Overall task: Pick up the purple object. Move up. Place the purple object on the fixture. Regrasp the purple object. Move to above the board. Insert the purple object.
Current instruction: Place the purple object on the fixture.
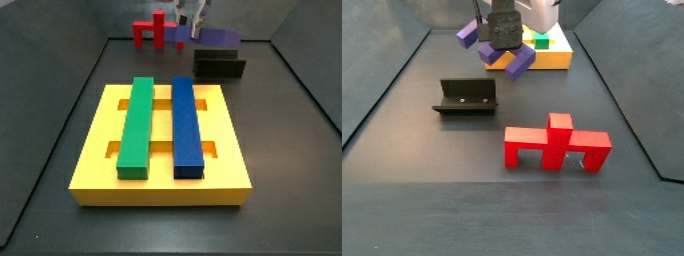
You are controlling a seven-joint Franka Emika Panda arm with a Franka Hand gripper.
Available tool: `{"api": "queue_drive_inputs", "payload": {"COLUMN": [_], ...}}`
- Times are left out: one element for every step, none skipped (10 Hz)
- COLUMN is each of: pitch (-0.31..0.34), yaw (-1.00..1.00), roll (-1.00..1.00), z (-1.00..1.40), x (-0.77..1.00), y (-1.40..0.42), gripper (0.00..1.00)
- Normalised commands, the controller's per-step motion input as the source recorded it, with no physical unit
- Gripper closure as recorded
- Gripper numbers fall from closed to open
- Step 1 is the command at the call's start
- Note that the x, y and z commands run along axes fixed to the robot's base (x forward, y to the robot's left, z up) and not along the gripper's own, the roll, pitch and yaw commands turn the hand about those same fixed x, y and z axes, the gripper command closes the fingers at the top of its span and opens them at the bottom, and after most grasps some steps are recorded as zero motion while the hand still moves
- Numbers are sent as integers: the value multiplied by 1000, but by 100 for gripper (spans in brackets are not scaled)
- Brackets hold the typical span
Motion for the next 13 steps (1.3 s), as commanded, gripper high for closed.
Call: {"api": "queue_drive_inputs", "payload": {"pitch": [197, 143, 89, 171, 277, 440, 469, 397, 446, 423, 340, 243, 329], "yaw": [251, 246, 194, 180, 206, 63, 97, 31, 0, 0, 31, 83, 94], "roll": [-1000, -1000, -949, -951, -957, -1000, -1000, -1000, -1000, -1000, -940, -851, -763], "z": [226, 217, 263, 260, 234, 111, 54, 0, 0, -6, 0, 0, 0], "x": [266, 317, 400, 403, 363, 360, 309, 403, 469, 477, 443, 340, 386], "y": [0, 3, 106, 146, 140, 243, 206, 251, 357, 380, 391, 477, 451], "gripper": [100, 100, 100, 100, 100, 100, 100, 100, 100, 100, 100, 100, 100]}}
